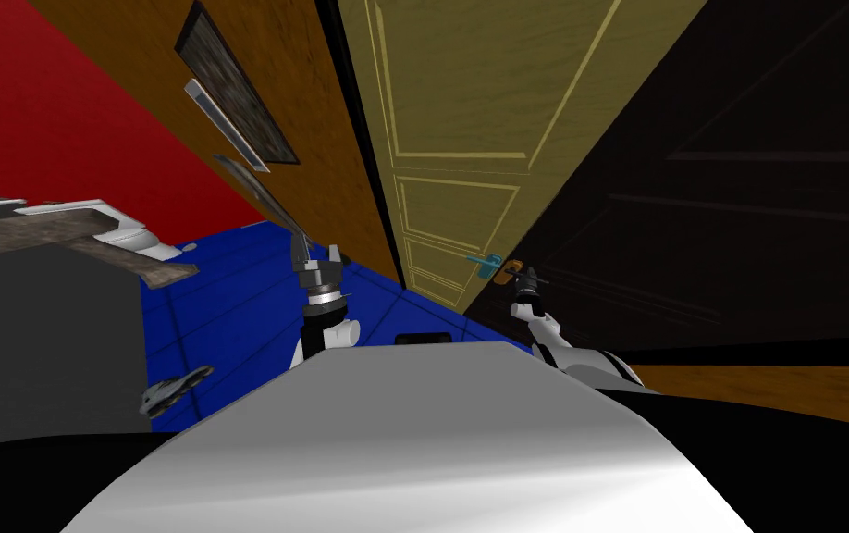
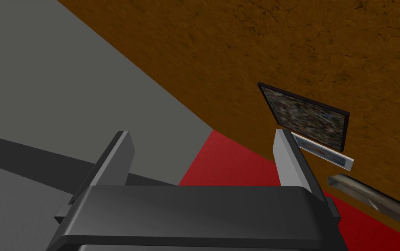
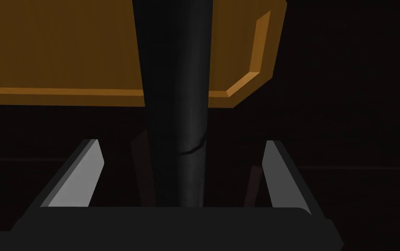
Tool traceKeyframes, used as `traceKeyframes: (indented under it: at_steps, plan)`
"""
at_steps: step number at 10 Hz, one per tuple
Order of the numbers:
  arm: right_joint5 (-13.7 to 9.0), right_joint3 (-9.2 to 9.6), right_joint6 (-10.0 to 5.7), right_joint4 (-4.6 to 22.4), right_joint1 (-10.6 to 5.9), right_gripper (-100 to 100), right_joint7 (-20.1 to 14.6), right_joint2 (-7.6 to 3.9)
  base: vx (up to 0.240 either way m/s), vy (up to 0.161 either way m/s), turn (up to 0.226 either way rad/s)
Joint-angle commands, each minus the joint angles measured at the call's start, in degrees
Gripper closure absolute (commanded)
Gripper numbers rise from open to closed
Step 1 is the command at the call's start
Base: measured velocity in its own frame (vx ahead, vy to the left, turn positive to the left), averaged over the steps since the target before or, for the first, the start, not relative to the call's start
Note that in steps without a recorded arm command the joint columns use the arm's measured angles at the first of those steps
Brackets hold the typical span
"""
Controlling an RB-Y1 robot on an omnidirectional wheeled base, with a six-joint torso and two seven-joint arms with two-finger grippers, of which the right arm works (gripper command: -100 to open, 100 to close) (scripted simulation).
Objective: Pull the door open
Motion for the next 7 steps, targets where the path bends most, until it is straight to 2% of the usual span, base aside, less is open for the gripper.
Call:
traceKeyframes:
  at_steps: [1,6,7]
  plan:
    - [0.01,-0.01,0.02,-0.01,0.04,100,0.00,0.00,-0.012,0.001,0.001]
    - [0.01,-0.01,0.02,-0.01,0.04,100,0.00,0.00,-0.020,0.000,0.007]
    - [0.06,0.19,0.10,-0.04,-0.01,100,-0.03,0.23,-0.106,-0.021,0.030]
